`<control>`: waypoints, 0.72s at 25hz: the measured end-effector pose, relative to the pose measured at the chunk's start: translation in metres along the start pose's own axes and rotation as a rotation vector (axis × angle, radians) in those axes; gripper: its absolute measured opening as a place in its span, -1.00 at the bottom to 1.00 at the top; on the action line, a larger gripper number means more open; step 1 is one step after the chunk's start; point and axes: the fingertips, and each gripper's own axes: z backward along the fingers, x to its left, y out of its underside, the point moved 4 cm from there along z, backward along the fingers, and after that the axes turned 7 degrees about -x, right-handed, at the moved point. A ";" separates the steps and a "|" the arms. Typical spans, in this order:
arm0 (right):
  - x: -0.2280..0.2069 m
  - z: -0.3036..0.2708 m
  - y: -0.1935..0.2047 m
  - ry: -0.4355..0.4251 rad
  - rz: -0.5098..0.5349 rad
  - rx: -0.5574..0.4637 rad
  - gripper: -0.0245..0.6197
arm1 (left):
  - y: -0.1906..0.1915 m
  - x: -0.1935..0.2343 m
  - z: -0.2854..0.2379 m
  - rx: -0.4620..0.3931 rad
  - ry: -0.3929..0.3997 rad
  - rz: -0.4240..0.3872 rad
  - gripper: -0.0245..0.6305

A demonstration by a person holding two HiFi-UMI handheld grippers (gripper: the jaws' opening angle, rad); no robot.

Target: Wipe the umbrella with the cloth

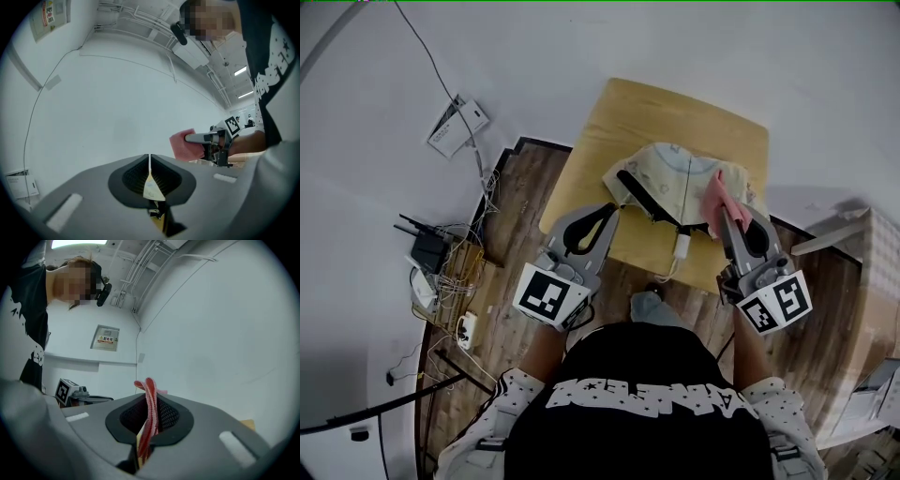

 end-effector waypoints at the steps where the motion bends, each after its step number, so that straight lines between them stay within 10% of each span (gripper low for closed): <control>1: -0.007 -0.003 0.001 -0.006 -0.001 0.003 -0.85 | 0.002 0.001 -0.006 0.000 -0.005 -0.001 -0.92; 18: -0.058 -0.052 0.040 -0.009 -0.037 0.073 -0.85 | 0.040 0.036 -0.068 0.073 0.020 0.008 -0.90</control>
